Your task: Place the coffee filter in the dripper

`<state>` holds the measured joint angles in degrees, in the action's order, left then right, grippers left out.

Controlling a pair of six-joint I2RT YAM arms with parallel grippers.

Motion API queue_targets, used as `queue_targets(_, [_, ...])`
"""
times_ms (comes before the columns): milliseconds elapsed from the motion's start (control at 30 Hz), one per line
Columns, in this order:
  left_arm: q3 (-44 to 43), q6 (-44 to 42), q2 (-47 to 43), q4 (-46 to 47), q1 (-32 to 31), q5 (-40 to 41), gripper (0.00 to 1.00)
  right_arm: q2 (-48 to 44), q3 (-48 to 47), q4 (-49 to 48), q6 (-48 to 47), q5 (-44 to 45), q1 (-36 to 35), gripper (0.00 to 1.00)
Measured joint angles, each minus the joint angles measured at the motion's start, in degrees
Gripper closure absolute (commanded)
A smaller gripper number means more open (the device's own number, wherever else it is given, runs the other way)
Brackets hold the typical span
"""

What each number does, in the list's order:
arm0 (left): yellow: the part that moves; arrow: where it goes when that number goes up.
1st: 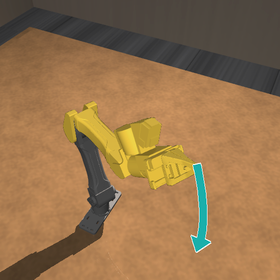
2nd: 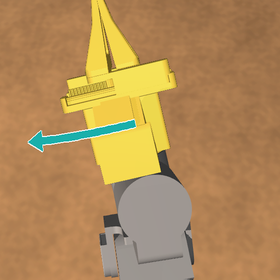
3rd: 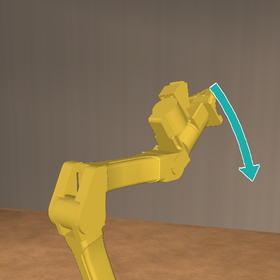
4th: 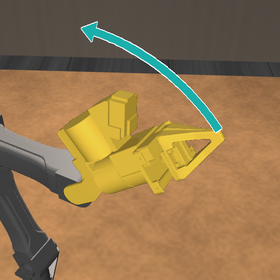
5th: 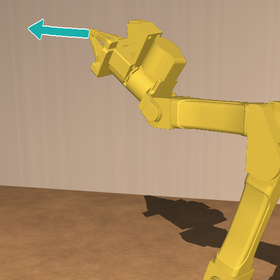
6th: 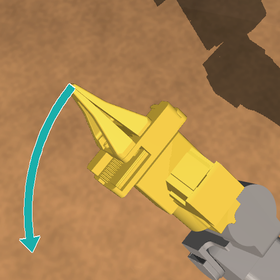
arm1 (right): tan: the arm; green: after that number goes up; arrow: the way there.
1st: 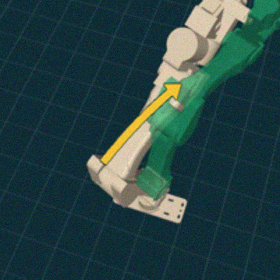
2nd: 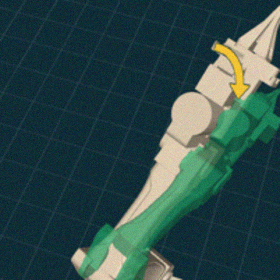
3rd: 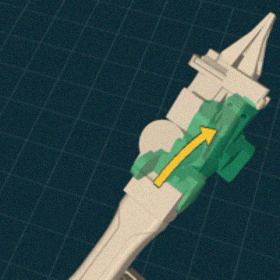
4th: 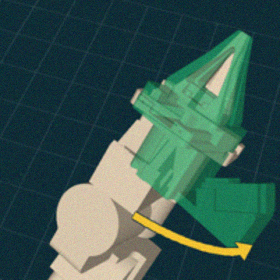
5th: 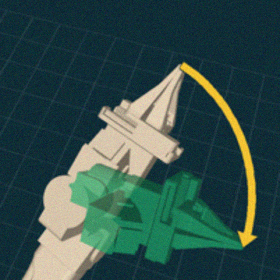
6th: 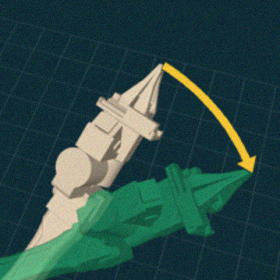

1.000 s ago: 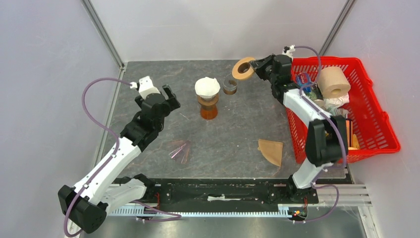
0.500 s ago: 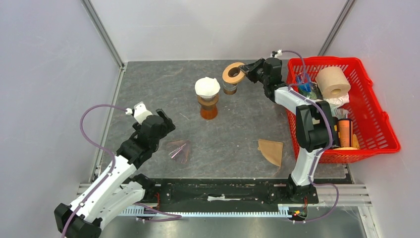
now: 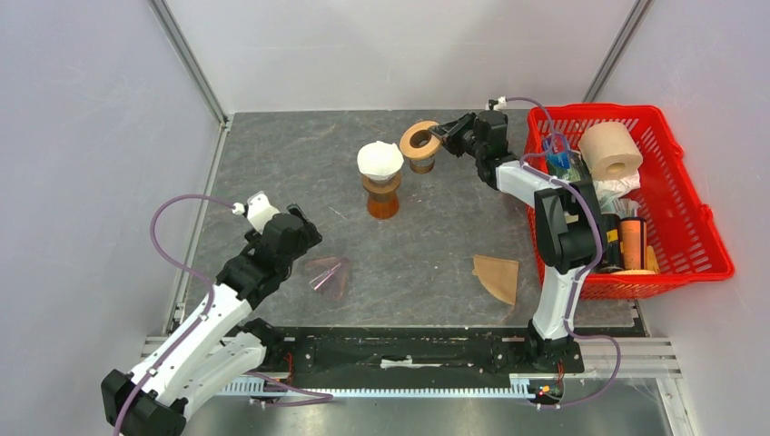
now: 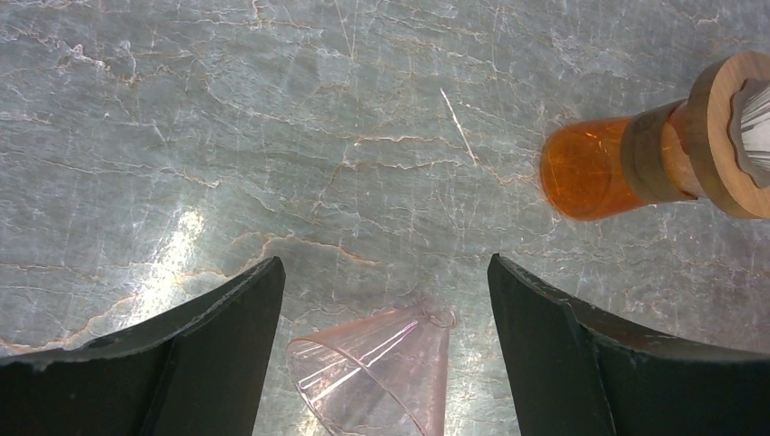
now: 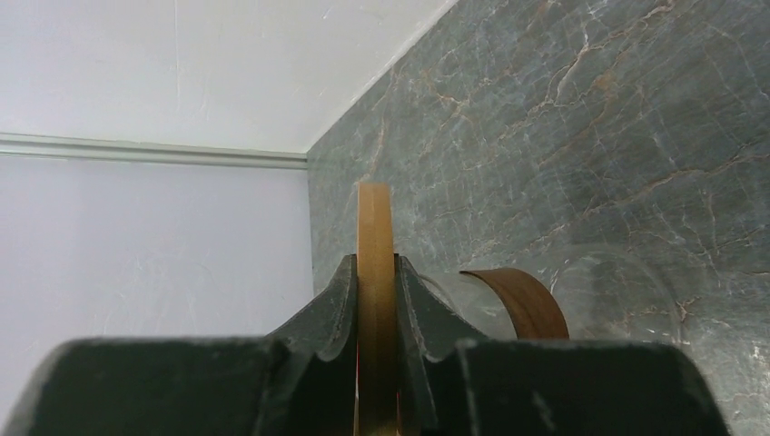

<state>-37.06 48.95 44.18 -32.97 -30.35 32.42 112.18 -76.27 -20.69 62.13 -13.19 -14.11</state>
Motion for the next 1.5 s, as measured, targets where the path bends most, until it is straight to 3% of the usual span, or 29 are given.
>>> queue_targets(233, [0.0,0.9,-1.1,-0.3,0.0,0.0,0.1,0.3,0.0,-1.1,0.4,0.0,0.0,0.59])
queue_targets(467, [0.0,1.0,-1.2,-0.3,0.0,-0.5,0.11,0.3,0.0,-1.4,0.2,0.0,0.0,0.49])
queue_targets(600, [0.0,1.0,-1.4,-0.3,0.0,-1.1,0.1,0.3,0.0,-0.9,-0.5,0.3,0.0,0.39])
queue_targets(967, [0.0,1.0,-2.2,-0.3,0.0,-1.5,0.1,-0.7,0.0,4.9,-5.5,3.6,0.0,0.3])
queue_targets(1033, [0.0,1.0,-2.2,-0.3,0.0,-1.5,0.1,-1.4,-0.1,6.0,-6.4,4.3,0.0,0.25])
queue_targets(1100, [0.0,1.0,-2.2,-0.3,0.0,-1.5,0.1,-1.9,-0.5,7.0,-7.5,5.2,0.0,0.14])
queue_targets(1133, [0.0,1.0,-2.2,-0.3,0.0,-1.5,0.1,-2.1,-0.7,7.6,-7.9,5.6,0.0,0.03])
queue_targets(1500, [0.0,1.0,-2.3,-1.2,0.0,-1.3,0.09,-8.8,-0.9,18.1,-18.0,14.8,-0.5,0.03])
